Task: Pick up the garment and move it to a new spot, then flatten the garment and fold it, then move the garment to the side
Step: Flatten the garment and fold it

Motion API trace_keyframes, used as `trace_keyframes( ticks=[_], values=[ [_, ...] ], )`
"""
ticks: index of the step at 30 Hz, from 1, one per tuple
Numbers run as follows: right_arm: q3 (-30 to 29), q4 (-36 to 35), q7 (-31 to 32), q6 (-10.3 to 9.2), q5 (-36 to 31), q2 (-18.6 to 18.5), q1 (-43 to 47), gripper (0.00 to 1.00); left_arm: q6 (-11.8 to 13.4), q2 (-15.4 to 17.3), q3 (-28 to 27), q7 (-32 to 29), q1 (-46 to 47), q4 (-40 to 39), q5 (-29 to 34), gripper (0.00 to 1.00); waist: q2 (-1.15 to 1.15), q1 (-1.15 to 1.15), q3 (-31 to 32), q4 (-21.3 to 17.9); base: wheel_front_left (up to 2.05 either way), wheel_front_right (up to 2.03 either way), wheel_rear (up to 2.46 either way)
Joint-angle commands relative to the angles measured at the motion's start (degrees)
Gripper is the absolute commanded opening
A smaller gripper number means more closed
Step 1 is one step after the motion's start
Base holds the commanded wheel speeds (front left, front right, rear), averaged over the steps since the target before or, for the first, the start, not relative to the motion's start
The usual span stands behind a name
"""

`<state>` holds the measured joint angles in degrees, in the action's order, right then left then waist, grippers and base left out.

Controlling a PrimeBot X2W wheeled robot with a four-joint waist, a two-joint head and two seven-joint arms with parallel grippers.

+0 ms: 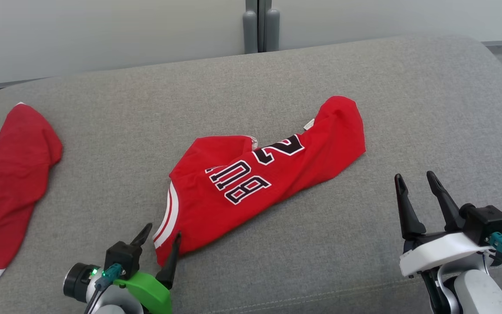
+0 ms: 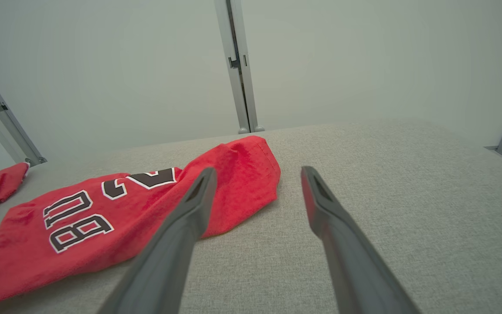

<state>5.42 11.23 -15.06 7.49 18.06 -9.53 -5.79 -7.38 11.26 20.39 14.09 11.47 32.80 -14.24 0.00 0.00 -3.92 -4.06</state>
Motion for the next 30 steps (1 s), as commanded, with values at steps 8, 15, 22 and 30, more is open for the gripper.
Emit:
trace_keyframes(
  ticks=[8, 15, 22, 30],
  values=[
    [0.3, 0.4, -0.2, 0.00, 0.2, 0.2, -1.7, 1.00, -0.1, 1.7, 4.3, 0.4, 5.0, 7.1, -4.6, 1.00, 0.00, 0.00, -1.4, -1.1, 0.00, 0.00, 0.00],
    [0.2, 0.3, -0.2, 0.00, 0.2, 0.3, -1.7, 1.00, -0.1, 2.0, 6.6, 1.0, 7.6, 9.9, -6.8, 0.00, 0.00, 0.00, -1.5, -0.6, 0.00, 0.00, 0.00],
    [0.2, 0.7, -0.2, -0.01, 0.4, 0.8, -0.7, 1.00, 1.2, 2.8, 5.8, 1.1, 5.0, 2.4, -4.4, 0.00, 0.00, 0.00, -1.0, 2.2, 0.00, 0.00, 0.00],
    [0.4, 1.5, -0.2, 0.00, 0.6, 1.3, -0.1, 1.00, 4.3, 7.0, 6.7, -2.4, -0.2, -12.7, -2.1, 0.00, 0.00, 0.00, 0.5, 5.1, 0.00, 0.00, 0.00]
  ],
)
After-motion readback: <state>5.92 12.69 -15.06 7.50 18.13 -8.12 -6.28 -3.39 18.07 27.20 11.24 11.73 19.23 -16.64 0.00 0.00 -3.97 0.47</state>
